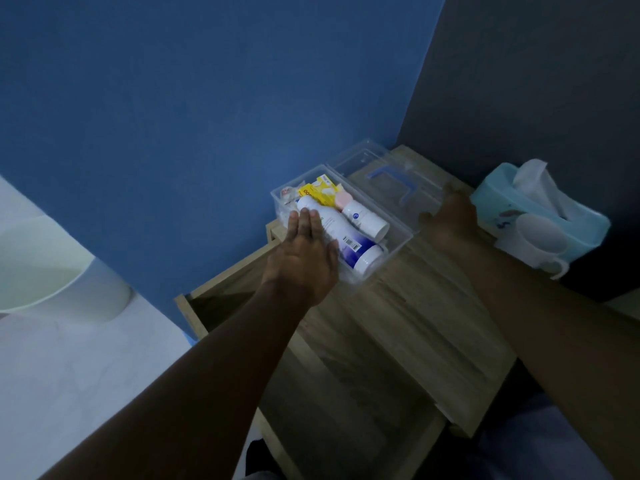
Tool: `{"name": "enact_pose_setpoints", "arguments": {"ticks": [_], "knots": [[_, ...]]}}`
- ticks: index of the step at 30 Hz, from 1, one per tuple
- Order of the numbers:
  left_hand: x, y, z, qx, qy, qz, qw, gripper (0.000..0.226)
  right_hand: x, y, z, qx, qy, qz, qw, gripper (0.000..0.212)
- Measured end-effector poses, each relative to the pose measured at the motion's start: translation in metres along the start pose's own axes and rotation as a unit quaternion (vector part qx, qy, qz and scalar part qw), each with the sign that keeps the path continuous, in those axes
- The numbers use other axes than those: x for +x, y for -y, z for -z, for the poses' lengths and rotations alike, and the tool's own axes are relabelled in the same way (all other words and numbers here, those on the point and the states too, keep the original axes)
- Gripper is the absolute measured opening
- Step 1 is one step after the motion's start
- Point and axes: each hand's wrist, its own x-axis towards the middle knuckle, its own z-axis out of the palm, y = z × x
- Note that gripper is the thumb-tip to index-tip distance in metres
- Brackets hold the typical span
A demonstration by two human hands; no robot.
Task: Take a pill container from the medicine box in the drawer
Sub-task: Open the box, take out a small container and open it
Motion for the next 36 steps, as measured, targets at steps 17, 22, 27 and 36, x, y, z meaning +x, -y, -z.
{"name": "enact_pose_setpoints", "arguments": {"ticks": [17, 22, 27, 36], "knots": [[-0.001, -0.006, 0.001, 0.013, -0.014, -0.007, 1.0, 0.07, 0.019, 0.112, -0.019, -0.202, 0.113, 0.357, 0.905, 0.023], [-0.002, -0.007, 0.003, 0.012, -0.012, -0.007, 1.0, 0.068, 0.014, 0.121, -0.027, -0.252, 0.143, 0.341, 0.894, 0.035], [-0.003, -0.008, 0.004, 0.012, -0.003, -0.003, 1.0, 0.068, 0.013, 0.12, -0.031, -0.244, 0.129, 0.332, 0.902, 0.046], [-0.002, -0.005, 0.003, -0.006, 0.001, 0.002, 1.0, 0.07, 0.018, 0.104, -0.031, -0.076, 0.106, 0.318, 0.939, 0.028]]}}
